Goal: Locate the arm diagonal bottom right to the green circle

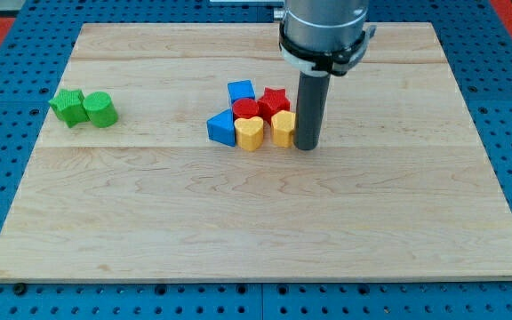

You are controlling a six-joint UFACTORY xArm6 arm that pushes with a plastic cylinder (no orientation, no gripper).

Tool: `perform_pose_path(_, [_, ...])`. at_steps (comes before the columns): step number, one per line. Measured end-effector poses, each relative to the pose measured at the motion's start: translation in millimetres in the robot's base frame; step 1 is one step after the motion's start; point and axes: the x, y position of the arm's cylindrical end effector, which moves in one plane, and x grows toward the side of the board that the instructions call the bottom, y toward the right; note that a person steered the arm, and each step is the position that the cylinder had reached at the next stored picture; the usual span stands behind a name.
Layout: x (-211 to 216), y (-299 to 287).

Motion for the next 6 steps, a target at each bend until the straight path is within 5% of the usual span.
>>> perform_pose_path(4, [37.1,30.5])
perform_pose_path(6, [53.8,-68.9])
